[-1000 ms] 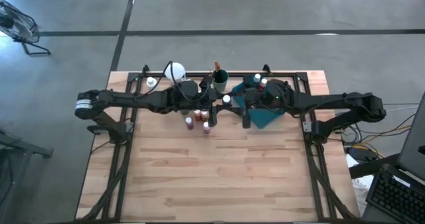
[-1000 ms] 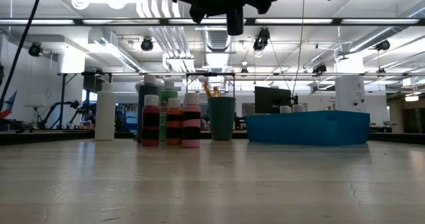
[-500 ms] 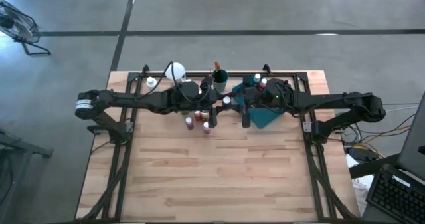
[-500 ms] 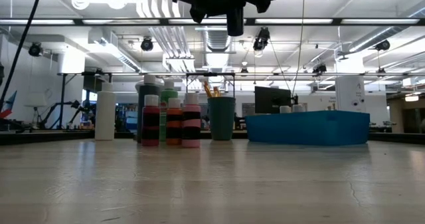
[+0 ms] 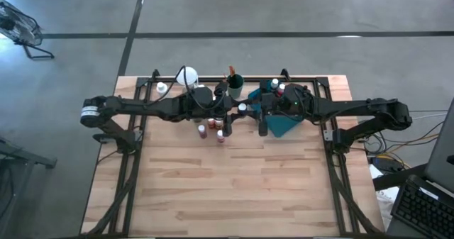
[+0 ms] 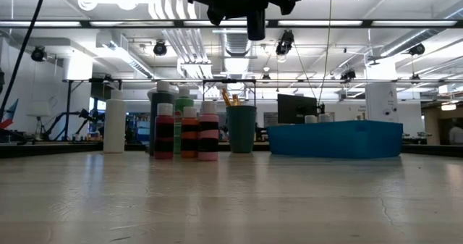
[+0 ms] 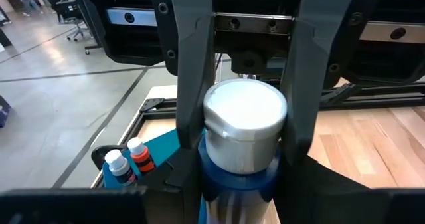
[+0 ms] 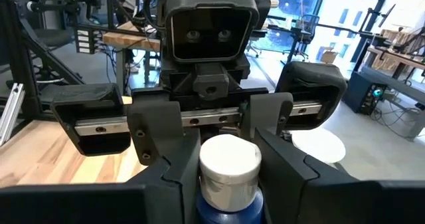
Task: Pick & Place Paint Supplies
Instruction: Put the small blue paint bottle into the blue bin
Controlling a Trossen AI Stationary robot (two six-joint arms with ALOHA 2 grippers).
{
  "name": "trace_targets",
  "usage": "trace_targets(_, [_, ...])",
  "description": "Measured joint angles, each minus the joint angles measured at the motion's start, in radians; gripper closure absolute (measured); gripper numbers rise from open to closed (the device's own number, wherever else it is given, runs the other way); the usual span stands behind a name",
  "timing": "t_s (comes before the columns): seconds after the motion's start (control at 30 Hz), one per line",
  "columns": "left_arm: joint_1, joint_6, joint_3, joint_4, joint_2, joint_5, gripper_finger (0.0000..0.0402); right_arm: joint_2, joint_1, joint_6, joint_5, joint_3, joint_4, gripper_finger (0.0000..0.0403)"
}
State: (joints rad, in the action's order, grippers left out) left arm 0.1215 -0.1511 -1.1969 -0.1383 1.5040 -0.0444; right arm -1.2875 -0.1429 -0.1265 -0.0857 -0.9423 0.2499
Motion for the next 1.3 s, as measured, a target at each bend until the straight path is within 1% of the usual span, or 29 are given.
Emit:
trace_targets(0.13, [0.0,-0.001,0.0,-0.001,0.0,0.0,0.0259,0.003,0.001,0.0,0.007,0.0,0.0,0.0286])
trace_targets(0.3, [0.0,-0.005,0.0,-0.009,0.0,-0.001,0.0214,0.005,0.001,-0.001,0.008,0.0,-0.004,0.0286])
trace_targets(0.37, [0.001,-0.018,0.0,-0.009,0.0,-0.003,0.0203,0.005,0.001,-0.002,0.009,0.0,-0.006,0.0286])
trace_targets(0.57, [0.001,-0.067,-0.001,0.028,-0.003,-0.013,0.0197,0.018,0.001,0.0,0.012,0.0,-0.043,0.0286])
trace_targets(0.67, [-0.001,-0.089,-0.001,0.073,-0.016,-0.063,0.0197,0.038,0.0,0.002,0.032,0.0,-0.076,0.0286])
trace_targets(0.77, [0.001,-0.092,0.001,0.118,-0.035,-0.119,0.0196,0.073,0.001,0.007,0.086,0.007,-0.103,0.0286])
trace_targets(0.87, [0.003,-0.1,0.007,0.135,-0.061,-0.127,0.0196,0.112,0.002,0.019,0.16,0.017,-0.12,0.0286])
trace_targets(1.0, [0.002,-0.102,0.014,0.174,-0.092,-0.136,0.0195,0.156,0.002,0.043,0.303,0.061,-0.127,0.0286])
trace_targets(1.17, [0.004,-0.093,0.066,0.176,-0.139,-0.159,0.0195,0.233,0.002,0.111,0.51,0.184,-0.081,0.0286])
trace_targets(1.23, [0.004,-0.09,0.092,0.167,-0.159,-0.175,0.0195,0.266,0.001,0.138,0.563,0.247,-0.054,0.0286])
trace_targets(1.3, [0.004,-0.087,0.126,0.156,-0.179,-0.191,0.0195,0.299,0.001,0.151,0.613,0.316,0.013,0.0286])
